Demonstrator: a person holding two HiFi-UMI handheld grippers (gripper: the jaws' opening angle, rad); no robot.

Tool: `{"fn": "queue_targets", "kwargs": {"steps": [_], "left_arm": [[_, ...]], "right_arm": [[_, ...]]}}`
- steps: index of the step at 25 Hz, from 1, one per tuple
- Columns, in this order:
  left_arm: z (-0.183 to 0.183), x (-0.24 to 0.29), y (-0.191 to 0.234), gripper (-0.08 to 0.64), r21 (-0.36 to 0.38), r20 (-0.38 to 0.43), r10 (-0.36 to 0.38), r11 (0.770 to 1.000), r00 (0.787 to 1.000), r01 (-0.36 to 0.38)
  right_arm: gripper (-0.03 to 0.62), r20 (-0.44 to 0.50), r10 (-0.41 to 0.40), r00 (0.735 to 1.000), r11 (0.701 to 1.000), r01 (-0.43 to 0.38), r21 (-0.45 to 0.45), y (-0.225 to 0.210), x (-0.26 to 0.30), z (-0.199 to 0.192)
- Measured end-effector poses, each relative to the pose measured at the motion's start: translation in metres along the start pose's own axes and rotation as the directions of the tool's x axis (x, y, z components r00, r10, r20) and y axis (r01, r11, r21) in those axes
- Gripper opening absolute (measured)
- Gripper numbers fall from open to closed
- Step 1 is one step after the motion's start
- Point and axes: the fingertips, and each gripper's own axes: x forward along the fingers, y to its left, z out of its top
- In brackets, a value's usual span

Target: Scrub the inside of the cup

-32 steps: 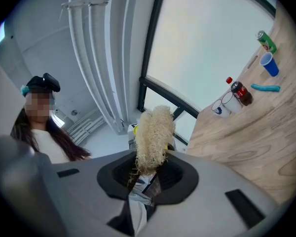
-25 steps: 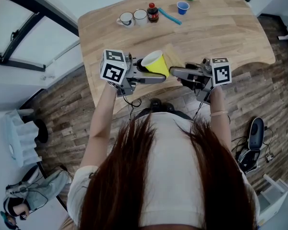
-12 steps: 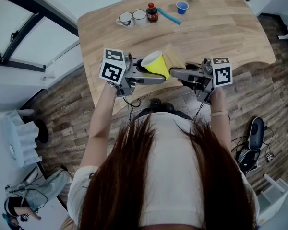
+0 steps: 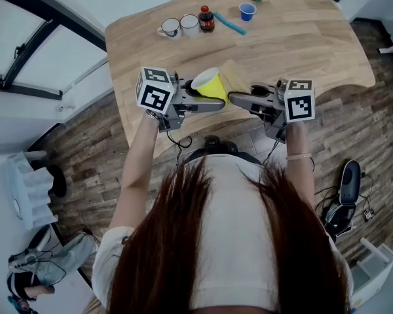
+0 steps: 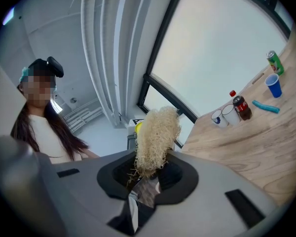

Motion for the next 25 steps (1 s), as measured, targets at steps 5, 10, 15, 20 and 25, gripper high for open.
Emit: {"fn": "queue_targets", "kwargs": {"steps": [5, 10, 15, 20, 25], "left_arm": [[-0.002, -0.002, 0.008, 0.255, -0.016, 0.003, 0.047, 0.999, 0.999, -0.047], [-0.003, -0.002, 0.015, 0.255, -0.035, 0.005, 0.081, 0.996, 0.997, -0.081], [-0.007, -0.002, 0.021, 0.255, -0.06, -0.01, 0.11, 0.992, 0.994, -0.11], [-0.012, -0.002, 0.027, 0.255, -0.083, -0.033, 0.13, 0.988, 0.991, -0.132], [-0.014, -0.003, 0.026, 0.255, -0.089, -0.042, 0.126, 0.988, 0.991, -0.129]], "right_arm": [[0.081, -0.009, -0.056, 0.998, 0.996, 0.055, -0.068, 0.0, 0.003, -0.001], [0.081, -0.025, -0.152, 0.988, 0.976, 0.146, -0.164, -0.005, 0.005, -0.003], [0.081, -0.062, -0.25, 0.966, 0.933, 0.223, -0.283, -0.008, 0.006, -0.005], [0.081, -0.126, -0.348, 0.929, 0.851, 0.257, -0.458, -0.009, 0.009, -0.009], [0.081, -0.158, -0.391, 0.907, 0.792, 0.244, -0.56, -0.005, 0.012, -0.011]]}}
